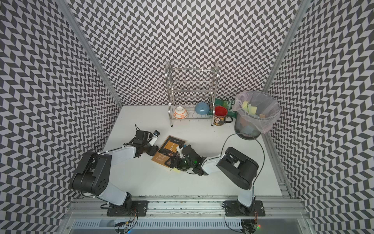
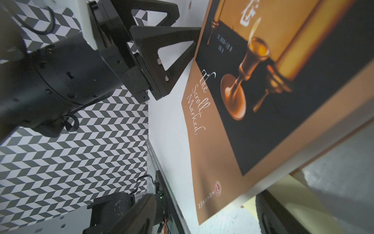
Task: Peel off the used sticky note
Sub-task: Open the book at the center of the board.
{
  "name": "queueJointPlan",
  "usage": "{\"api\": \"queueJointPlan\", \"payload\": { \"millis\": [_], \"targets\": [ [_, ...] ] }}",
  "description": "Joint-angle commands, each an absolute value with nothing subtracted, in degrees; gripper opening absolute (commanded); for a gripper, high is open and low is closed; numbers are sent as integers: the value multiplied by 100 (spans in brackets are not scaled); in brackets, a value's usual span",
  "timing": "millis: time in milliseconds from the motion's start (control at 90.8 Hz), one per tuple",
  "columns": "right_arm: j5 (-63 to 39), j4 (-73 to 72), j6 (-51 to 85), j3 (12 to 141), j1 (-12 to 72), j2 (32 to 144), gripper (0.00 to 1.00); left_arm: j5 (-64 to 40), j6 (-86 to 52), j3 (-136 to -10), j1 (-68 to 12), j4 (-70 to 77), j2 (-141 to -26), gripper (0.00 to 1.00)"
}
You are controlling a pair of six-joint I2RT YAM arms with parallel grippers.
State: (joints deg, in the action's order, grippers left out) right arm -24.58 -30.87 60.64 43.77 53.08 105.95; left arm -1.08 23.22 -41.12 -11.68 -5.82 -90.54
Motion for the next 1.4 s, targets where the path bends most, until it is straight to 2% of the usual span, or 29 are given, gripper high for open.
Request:
{"api": "queueJointPlan", "payload": {
  "millis": [0, 342, 738, 903, 1135, 1388],
  "targets": [
    [-2504, -3500, 6088, 4428, 5280, 10715, 81, 73, 2400, -3940, -1252, -1222, -9343, 71],
    [-2783, -4445, 6408, 4253, 5125, 10742, 80, -21, 2417, -3955, -1309, -1235, -9375, 71],
    [-2762, -4387, 6482, 4238, 5113, 10957, 77, -11, 2408, -3937, -1318, -1238, -9334, 71],
    [-2787, -4458, 6568, 4283, 5073, 11135, 72, -30, 2417, -3935, -1320, -1239, -9326, 71],
    [-2781, -4399, 6600, 4414, 4804, 11297, 67, -74, 2440, -3926, -1318, -1258, -9298, 71],
    [-2942, -4272, 6533, 4789, 4584, 11566, 66, -127, 2470, -3898, -1319, -1246, -9247, 71]
  ]
}}
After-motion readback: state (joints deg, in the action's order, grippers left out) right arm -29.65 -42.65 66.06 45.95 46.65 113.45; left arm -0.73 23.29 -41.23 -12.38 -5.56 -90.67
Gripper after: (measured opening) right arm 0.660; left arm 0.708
